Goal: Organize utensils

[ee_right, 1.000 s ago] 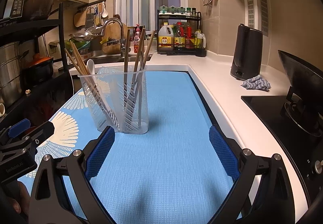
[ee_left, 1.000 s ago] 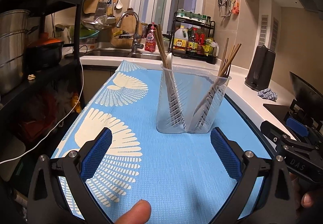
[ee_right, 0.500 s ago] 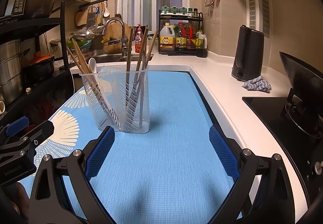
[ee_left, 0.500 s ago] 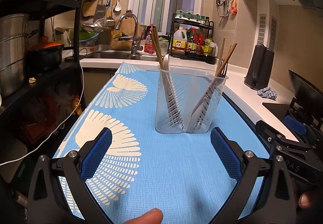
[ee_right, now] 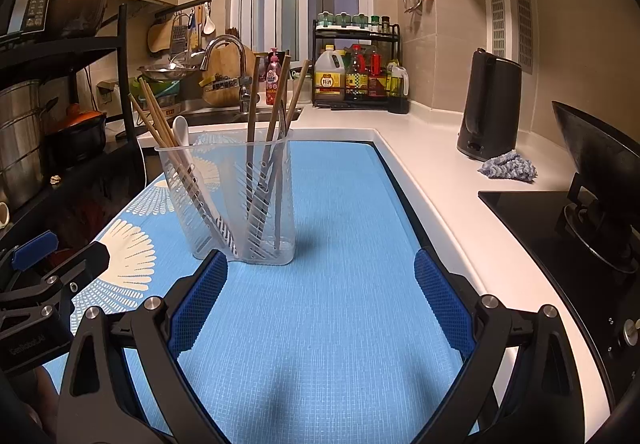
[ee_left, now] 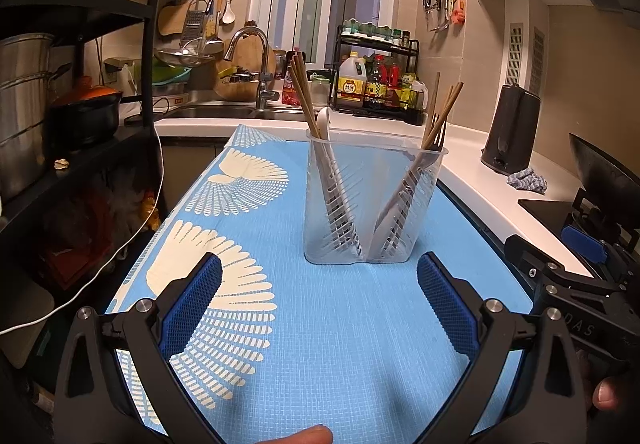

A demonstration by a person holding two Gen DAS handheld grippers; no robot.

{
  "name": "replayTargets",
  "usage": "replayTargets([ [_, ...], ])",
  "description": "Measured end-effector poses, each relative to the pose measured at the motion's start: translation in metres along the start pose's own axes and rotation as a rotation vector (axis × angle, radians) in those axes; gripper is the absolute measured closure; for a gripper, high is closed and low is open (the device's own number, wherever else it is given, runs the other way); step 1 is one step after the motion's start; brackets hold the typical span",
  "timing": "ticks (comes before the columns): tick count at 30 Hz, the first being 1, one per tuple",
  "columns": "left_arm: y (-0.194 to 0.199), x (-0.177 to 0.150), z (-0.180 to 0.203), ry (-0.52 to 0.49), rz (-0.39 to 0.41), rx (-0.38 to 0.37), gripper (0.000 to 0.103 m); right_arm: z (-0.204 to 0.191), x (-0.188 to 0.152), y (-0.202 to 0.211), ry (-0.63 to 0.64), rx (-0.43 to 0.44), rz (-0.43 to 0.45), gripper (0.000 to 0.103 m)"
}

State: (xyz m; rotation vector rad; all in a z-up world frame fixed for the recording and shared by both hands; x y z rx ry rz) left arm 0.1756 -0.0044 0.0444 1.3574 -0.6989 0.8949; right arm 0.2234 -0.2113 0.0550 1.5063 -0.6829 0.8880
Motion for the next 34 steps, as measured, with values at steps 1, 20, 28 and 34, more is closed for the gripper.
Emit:
replayTargets([
  [1,0.0005,0.0005,-0.0002,0.0,0.002,0.0,0.008,0.0003,-0.0004,-0.0004,0.0,0.0,-0.001,0.01],
  [20,0.0008,-0.0017,0.0011,-0.003,-0.001,-0.021,0.007,0.0011,-0.0013,-0.0013,0.002,0.002,-0.002,0.01],
  [28,-0.0016,-0.0037,-0.0004,0.004,-0.01,-0.024,0.007,0.001,-0.0012,-0.0015,0.003,0.003,-0.003,0.01],
  [34,-0.0025,-0.0033,-0.0008,0.006,-0.015,-0.019,0.007,0.0007,-0.0019,-0.0011,0.004,0.002,-0.003,0.01],
])
Point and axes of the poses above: each gripper's, at about its wrist camera, not at the fingertips, and y roughly against the way its jaws point, z to its right, x to its top, the point moved 4 cm from there along -y, roughly the way its jaws point, and after that the axes turned 7 degrees about -z, right-handed, at the moved point
